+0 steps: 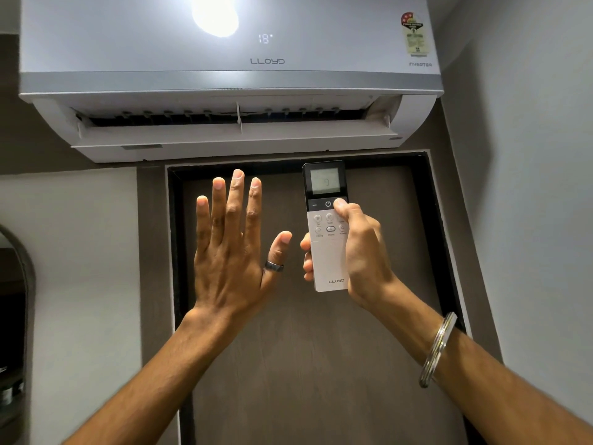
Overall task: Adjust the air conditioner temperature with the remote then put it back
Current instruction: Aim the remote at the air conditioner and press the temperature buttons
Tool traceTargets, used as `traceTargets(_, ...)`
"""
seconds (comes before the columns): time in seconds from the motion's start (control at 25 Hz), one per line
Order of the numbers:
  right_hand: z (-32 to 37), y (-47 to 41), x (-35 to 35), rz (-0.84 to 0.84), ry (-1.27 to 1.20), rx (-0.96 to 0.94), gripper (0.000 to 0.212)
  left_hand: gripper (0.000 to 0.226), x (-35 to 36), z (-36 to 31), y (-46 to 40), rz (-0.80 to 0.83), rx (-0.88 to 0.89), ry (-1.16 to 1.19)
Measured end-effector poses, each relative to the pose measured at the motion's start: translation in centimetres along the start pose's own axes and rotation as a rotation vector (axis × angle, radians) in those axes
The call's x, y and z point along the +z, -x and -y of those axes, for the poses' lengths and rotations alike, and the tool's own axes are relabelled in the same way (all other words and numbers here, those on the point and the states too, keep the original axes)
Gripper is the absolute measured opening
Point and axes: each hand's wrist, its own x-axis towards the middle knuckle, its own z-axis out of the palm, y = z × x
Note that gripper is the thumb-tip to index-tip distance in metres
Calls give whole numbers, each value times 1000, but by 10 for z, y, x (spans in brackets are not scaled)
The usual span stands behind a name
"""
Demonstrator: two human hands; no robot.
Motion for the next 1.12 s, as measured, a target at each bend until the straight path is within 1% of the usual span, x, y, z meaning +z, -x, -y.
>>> traceTargets(0.12, 0, 1, -1, 2, 2, 18, 58, 79, -1, 0, -1, -5, 1, 4)
traceTargets(0.24, 1, 2, -2, 51, -32, 44, 70, 79, -1, -1, -1, -3, 3, -4)
traceTargets(0.32, -1, 3, -3, 65, -38, 42, 73, 79, -1, -1, 0, 3, 2, 0)
traceTargets(0.48, -6, 2, -5, 39, -41, 30, 74, 79, 0, -4, 1, 4, -2, 20)
traceTargets(0.72, -4, 1, -10, 54, -26, 19, 73, 80, 2, -8, 4, 24, -15, 58)
traceTargets(0.8, -1, 2, -12, 53, -25, 31, 68, 80, 2, -11, 6, 36, -23, 87)
traceTargets(0.84, 1, 4, -12, 52, -20, 32, 62, 81, 3, -13, 7, 40, -27, 97)
traceTargets(0.92, 4, 9, -15, 49, 12, 4, 40, 81, 5, -17, 10, 46, -36, 123)
traceTargets(0.96, 3, 13, -17, 45, 40, -5, 34, 81, 7, -21, 13, 49, -42, 141)
traceTargets(1.0, 1, 17, -20, 32, 80, 0, 35, 81, 9, -25, 17, 55, -50, 163)
traceTargets(1.04, -2, 23, -23, 4, 123, 12, 41, 81, 11, -31, 23, 63, -61, 186)
traceTargets(1.12, -17, 40, -35, -106, 277, 9, 55, 80, 17, -44, 44, 85, -79, 230)
